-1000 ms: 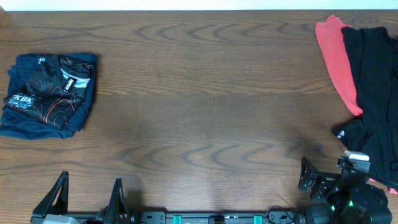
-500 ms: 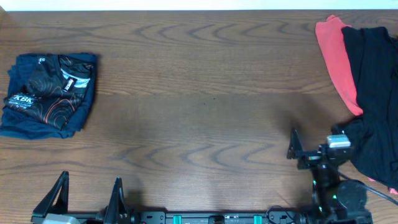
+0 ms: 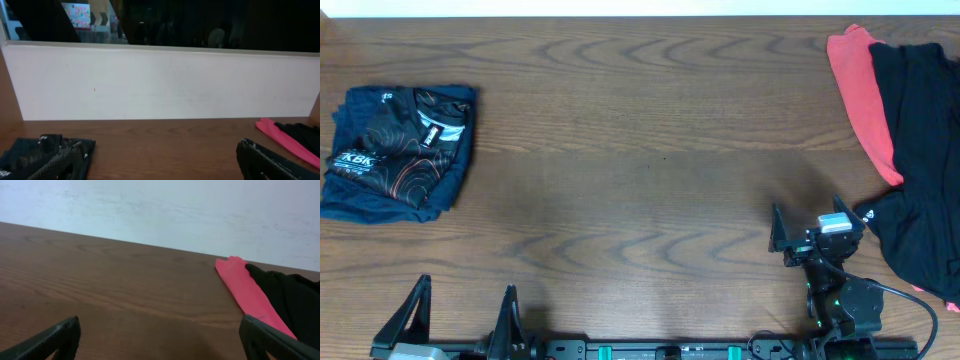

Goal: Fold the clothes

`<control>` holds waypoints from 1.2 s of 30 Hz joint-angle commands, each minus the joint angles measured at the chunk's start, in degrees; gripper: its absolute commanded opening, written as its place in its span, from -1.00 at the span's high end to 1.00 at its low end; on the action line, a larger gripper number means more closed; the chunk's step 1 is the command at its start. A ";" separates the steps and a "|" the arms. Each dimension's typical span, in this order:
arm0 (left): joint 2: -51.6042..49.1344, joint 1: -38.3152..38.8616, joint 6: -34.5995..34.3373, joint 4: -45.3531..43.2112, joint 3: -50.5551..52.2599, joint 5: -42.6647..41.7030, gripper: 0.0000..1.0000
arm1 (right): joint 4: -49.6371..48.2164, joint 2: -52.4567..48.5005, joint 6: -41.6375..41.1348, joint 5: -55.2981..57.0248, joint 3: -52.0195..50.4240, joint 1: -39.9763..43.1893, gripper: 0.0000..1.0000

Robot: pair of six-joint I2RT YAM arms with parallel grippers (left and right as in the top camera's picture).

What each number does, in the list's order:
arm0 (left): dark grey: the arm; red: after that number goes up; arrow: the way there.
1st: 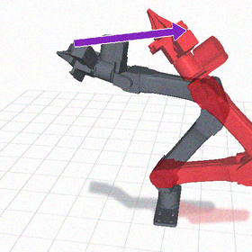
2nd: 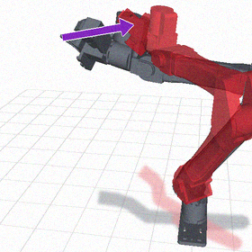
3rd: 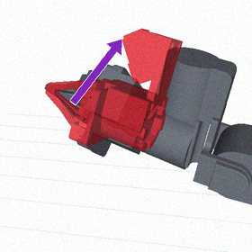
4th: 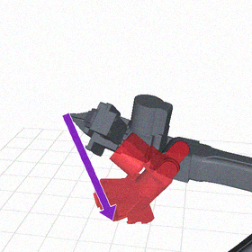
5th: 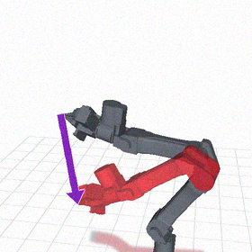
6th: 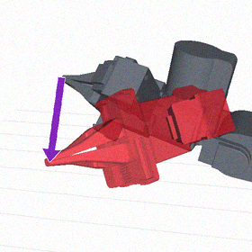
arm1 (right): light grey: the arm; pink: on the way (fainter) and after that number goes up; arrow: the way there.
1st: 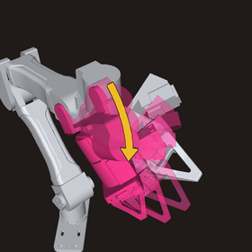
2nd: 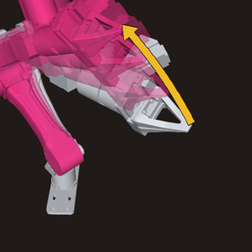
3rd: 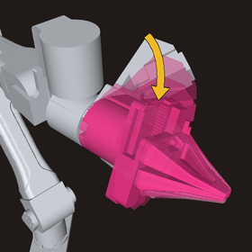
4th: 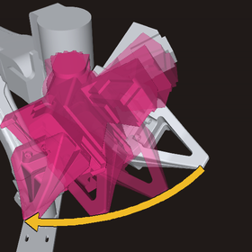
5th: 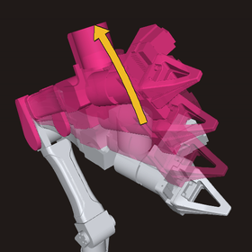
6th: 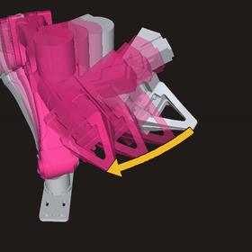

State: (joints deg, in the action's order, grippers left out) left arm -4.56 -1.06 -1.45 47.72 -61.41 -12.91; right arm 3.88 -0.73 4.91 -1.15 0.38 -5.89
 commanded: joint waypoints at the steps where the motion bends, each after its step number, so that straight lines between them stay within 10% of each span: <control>1: 0.02 0.17 0.57 -0.22 0.00 0.50 -0.96 | 0.22 0.35 0.94 -0.61 -0.07 0.79 -0.98; 26: 0.02 0.13 1.05 2.86 11.72 5.09 -0.96 | 0.22 0.35 0.96 -0.61 -0.07 0.79 -0.98; 36: 0.79 0.13 6.40 -29.05 42.82 6.34 -0.96 | 0.22 0.35 0.96 -0.63 -0.07 0.79 -0.98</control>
State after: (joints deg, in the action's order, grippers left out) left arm -4.75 -1.06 1.98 24.99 -24.71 -7.40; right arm 3.88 -0.73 5.08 -1.52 0.38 -5.89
